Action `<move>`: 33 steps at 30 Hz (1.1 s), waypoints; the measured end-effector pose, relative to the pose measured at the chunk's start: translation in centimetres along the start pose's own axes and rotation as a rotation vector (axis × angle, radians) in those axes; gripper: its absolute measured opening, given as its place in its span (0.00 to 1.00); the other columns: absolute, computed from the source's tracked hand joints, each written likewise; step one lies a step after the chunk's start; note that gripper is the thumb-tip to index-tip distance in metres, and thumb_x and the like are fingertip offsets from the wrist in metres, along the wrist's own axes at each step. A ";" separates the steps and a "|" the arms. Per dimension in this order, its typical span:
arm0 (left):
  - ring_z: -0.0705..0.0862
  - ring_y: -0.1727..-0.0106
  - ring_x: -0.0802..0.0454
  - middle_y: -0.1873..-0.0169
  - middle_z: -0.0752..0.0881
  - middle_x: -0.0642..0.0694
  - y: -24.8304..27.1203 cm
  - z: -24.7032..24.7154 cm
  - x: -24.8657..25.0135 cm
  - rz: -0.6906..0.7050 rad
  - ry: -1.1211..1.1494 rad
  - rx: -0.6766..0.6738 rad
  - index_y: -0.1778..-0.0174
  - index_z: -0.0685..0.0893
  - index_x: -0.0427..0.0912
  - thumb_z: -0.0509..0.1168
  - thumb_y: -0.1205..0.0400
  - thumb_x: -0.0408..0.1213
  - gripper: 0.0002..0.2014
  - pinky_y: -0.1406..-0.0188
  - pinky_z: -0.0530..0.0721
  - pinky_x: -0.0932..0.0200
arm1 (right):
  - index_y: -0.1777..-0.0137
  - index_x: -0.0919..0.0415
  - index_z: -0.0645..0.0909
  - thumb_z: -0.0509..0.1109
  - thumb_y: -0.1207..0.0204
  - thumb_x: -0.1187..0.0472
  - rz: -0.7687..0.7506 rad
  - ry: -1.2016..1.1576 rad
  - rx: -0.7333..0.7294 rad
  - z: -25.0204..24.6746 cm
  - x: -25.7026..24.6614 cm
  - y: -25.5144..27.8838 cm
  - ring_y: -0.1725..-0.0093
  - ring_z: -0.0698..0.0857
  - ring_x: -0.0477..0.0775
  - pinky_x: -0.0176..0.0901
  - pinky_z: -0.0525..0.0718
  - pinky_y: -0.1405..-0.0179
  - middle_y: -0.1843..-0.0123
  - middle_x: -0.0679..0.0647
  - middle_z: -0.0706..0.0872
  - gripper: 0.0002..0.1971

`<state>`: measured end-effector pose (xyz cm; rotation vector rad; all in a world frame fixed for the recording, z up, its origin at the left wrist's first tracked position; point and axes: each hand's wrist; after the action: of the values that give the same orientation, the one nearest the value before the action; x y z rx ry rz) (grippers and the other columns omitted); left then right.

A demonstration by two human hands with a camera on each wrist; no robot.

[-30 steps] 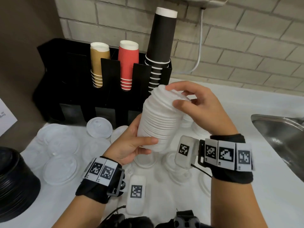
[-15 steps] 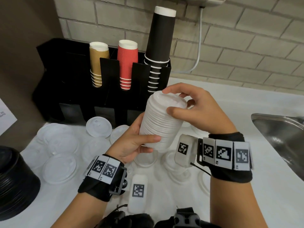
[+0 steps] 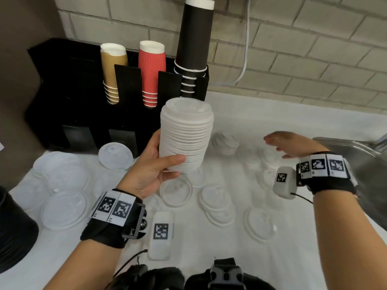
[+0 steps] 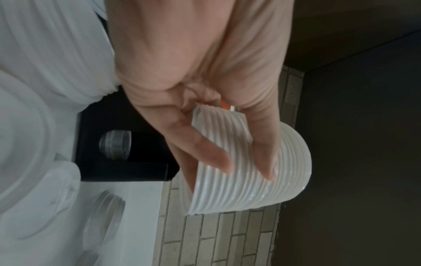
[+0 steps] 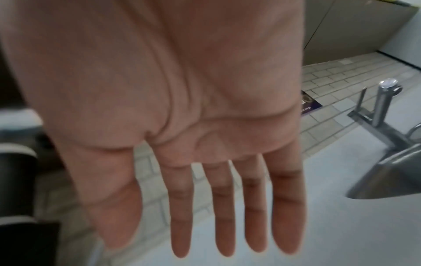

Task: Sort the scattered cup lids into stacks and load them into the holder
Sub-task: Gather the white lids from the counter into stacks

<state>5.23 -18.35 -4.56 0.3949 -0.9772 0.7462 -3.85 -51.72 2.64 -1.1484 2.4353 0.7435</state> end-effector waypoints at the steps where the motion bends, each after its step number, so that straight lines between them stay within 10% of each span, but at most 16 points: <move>1: 0.90 0.46 0.52 0.43 0.88 0.53 -0.1 -0.1 0.0 0.007 -0.004 0.015 0.31 0.75 0.62 0.78 0.36 0.33 0.39 0.74 0.86 0.66 | 0.40 0.47 0.80 0.68 0.20 0.52 0.074 0.101 -0.050 0.2 1.0 -0.7 0.35 0.78 0.58 0.51 0.81 0.41 0.32 0.55 0.80 0.10; 9: 0.90 0.46 0.52 0.42 0.88 0.53 0.5 -0.2 0.5 0.039 -0.023 0.034 0.30 0.75 0.62 0.88 0.53 0.50 0.53 0.73 0.86 0.66 | 0.35 0.55 0.62 0.83 0.46 0.37 0.227 0.516 -0.099 3.3 4.4 -2.9 0.54 0.78 0.57 0.48 0.74 0.57 0.53 0.50 0.77 0.46; 13: 0.90 0.46 0.52 0.41 0.88 0.53 0.6 -0.3 0.5 0.029 -0.026 0.052 0.29 0.75 0.62 0.88 0.52 0.47 0.52 0.73 0.85 0.66 | 0.37 0.51 0.58 0.85 0.51 0.38 0.207 0.551 -0.122 3.9 4.4 -2.5 0.65 0.78 0.52 0.44 0.73 0.71 0.59 0.49 0.76 0.49; 19: 0.90 0.49 0.55 0.47 0.90 0.57 0.6 0.5 0.4 0.012 0.010 0.029 0.35 0.78 0.63 0.89 0.57 0.50 0.51 0.75 0.85 0.67 | 0.34 0.49 0.58 0.80 0.40 0.45 0.117 0.571 -0.149 3.3 2.9 -1.7 0.60 0.81 0.56 0.46 0.78 0.66 0.56 0.54 0.79 0.41; 27: 0.91 0.50 0.54 0.48 0.90 0.57 0.6 1.1 0.3 -0.013 0.013 0.014 0.35 0.78 0.62 0.89 0.56 0.51 0.50 0.78 0.84 0.68 | 0.43 0.44 0.71 0.79 0.33 0.62 -0.527 -0.025 -0.071 0.4 -5.6 3.3 0.45 0.83 0.57 0.44 0.80 0.48 0.46 0.49 0.78 0.24; 33: 0.91 0.51 0.56 0.51 0.91 0.58 0.6 1.1 0.2 -0.036 -0.015 -0.003 0.41 0.81 0.68 0.88 0.48 0.43 0.40 0.78 0.84 0.68 | 0.40 0.47 0.74 0.77 0.39 0.48 -0.866 -0.278 -0.026 -0.1 -12.0 7.4 0.42 0.81 0.52 0.51 0.82 0.39 0.42 0.47 0.79 0.26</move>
<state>4.23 -18.54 -3.80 0.4148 -0.9832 0.7098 -2.30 -40.56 11.12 -1.7651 1.4730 0.5837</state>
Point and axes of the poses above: each hand's wrist, its own y-axis away from the middle knuckle, its own z-axis out of the palm, x = y × z
